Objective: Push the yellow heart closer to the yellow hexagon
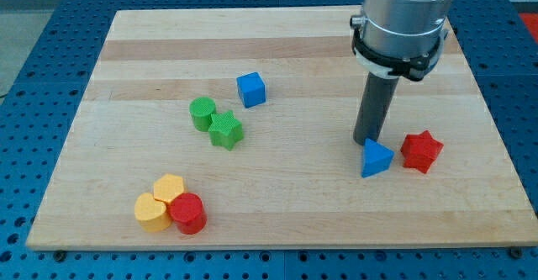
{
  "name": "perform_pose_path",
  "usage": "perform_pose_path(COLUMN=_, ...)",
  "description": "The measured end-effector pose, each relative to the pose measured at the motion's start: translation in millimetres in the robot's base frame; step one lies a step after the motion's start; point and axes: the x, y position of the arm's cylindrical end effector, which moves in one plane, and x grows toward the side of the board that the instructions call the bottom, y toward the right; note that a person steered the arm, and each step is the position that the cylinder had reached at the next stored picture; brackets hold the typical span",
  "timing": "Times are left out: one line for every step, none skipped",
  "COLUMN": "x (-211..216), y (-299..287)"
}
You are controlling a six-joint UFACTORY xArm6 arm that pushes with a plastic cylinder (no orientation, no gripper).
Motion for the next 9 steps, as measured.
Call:
perform_pose_path(x=-20, y=-12)
perform_pose_path(x=-11, y=-73)
perform_pose_path(x=4, y=-134)
perform_pose_path(x=4, y=-123)
perform_pose_path(x=-34, y=-101)
perform_pose_path(x=-71, y=-111)
perform_pose_path(x=-72, y=-170)
perform_pose_path(x=-60, y=-235)
perform_pose_path(x=-17, y=-236)
